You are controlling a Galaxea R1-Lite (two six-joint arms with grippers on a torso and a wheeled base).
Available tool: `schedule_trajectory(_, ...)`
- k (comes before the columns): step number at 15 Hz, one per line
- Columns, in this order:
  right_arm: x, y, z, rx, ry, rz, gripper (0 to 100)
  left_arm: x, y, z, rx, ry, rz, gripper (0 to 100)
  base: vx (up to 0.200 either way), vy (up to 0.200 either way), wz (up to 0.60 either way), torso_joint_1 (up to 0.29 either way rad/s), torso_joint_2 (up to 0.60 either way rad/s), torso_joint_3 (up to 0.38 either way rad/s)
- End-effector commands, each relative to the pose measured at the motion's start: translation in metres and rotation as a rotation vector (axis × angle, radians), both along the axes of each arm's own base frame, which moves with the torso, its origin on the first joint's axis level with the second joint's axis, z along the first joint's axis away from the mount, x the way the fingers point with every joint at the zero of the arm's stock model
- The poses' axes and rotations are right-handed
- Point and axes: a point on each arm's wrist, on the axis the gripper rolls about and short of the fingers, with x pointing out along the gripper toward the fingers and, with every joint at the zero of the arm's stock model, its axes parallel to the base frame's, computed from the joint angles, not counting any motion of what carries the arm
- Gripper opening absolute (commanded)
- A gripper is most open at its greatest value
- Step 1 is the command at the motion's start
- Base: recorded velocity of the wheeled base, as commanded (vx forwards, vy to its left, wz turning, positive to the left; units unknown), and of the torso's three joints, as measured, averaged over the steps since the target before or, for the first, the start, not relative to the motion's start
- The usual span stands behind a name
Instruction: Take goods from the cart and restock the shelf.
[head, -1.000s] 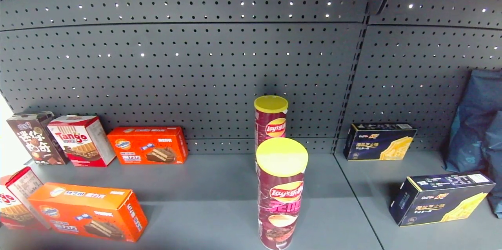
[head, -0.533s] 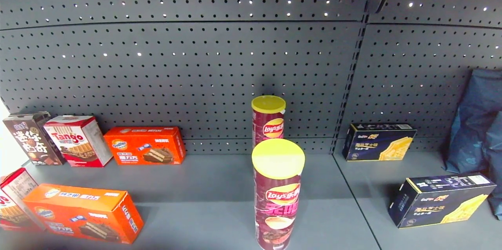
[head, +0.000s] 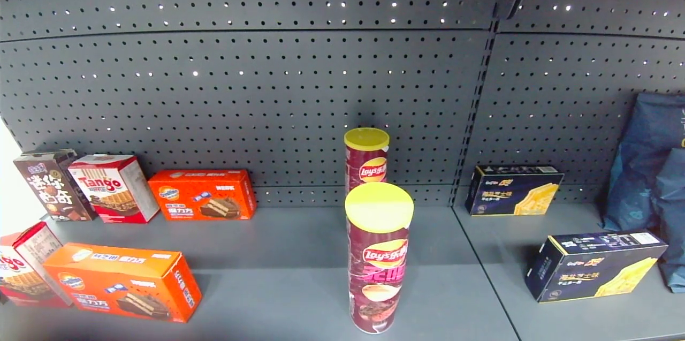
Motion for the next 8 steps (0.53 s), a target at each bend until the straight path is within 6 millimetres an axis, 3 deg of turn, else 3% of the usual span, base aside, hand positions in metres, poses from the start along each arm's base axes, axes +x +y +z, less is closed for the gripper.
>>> schedule_trajectory(1, 0.0000, 0.0000, 0.0000, -0.001, -0.001, 0.000, 100, 0.0001, 0.0000, 0.0000, 0.000, 0.001, 0.000, 100, 0.000, 0.000, 0.00, 0.000, 0.00, 0.000)
schedule_trajectory(8, 0.0000, 0.0000, 0.0000, -0.001, -0.001, 0.000, 100, 0.0001, 0.0000, 0.0000, 0.000, 0.001, 0.002, 100, 0.000, 0.000, 0.00, 0.000, 0.00, 0.000)
